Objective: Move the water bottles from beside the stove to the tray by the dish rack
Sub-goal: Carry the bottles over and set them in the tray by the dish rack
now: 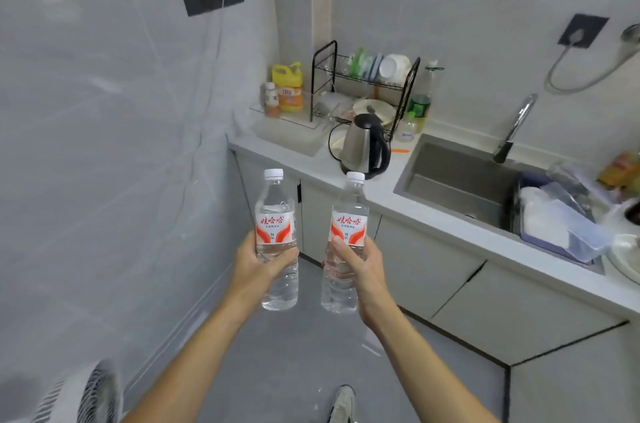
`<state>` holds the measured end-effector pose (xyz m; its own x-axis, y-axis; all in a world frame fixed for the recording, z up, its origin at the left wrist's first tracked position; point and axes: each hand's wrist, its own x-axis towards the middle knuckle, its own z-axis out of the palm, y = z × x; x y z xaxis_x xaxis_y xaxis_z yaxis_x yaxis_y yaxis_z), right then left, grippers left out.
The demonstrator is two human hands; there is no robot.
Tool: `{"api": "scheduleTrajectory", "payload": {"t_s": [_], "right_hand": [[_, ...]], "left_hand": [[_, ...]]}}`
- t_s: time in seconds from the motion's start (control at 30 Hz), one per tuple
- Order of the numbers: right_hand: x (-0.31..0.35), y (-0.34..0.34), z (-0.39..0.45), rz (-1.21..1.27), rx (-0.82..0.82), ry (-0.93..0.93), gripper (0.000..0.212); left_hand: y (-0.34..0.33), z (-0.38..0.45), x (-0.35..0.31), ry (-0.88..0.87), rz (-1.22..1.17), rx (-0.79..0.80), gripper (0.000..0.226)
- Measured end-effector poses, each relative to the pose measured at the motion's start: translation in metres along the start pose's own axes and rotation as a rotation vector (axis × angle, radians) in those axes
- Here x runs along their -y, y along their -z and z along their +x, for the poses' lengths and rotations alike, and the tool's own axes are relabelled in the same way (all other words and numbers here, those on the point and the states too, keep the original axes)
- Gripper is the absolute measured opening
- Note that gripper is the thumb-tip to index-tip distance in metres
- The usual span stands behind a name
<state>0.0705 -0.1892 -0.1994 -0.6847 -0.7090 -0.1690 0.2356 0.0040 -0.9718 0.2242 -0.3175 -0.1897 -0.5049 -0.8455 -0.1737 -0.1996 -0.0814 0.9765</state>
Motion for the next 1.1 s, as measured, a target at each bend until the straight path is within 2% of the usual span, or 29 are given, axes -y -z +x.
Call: {"api": "scheduleTrajectory", "payload": {"t_s": [0.1, 0.2, 0.4, 0.5, 0.63, 0.7, 0.8, 0.87, 0.97, 1.1], "right_hand": [[0.018, -0.017, 0.072, -0.001, 0.074, -0.007, 0.044], [0.035, -0.036, 0.138, -0.003, 0.127, -0.020, 0.056], [0.054, -0.080, 0.256, -0.015, 0.176, -0.035, 0.048], [0.054, -0.102, 0.318, -0.006, 0.161, -0.037, 0.047], [0.062, -0.129, 0.399, 0.003, 0.111, -0.028, 0.056], [0.069, -0.139, 0.434, 0.010, 0.071, -0.045, 0.060], [0.084, -0.153, 0.484, 0.028, -0.001, -0.035, 0.054], [0.090, -0.159, 0.511, 0.028, -0.036, -0.034, 0.052], [0.094, -0.161, 0.553, 0.015, -0.080, -0.062, 0.038], [0.092, -0.151, 0.617, 0.016, -0.089, -0.060, 0.050]], "left_hand": [[0.000, 0.062, -0.020, 0.008, 0.001, -0.042, 0.055], [0.002, 0.116, -0.039, -0.002, -0.003, -0.061, 0.046], [0.013, 0.229, -0.063, -0.028, -0.025, -0.091, 0.040], [0.021, 0.298, -0.064, -0.031, -0.033, -0.078, 0.036], [0.031, 0.395, -0.073, -0.021, -0.048, -0.022, 0.042], [0.033, 0.436, -0.083, -0.015, -0.048, 0.001, 0.037], [0.031, 0.499, -0.097, -0.033, -0.022, 0.036, 0.032], [0.027, 0.537, -0.102, -0.047, 0.012, 0.073, 0.035], [0.010, 0.587, -0.110, -0.042, -0.013, 0.127, 0.039], [-0.019, 0.643, -0.120, -0.074, -0.001, 0.188, 0.044]]}}
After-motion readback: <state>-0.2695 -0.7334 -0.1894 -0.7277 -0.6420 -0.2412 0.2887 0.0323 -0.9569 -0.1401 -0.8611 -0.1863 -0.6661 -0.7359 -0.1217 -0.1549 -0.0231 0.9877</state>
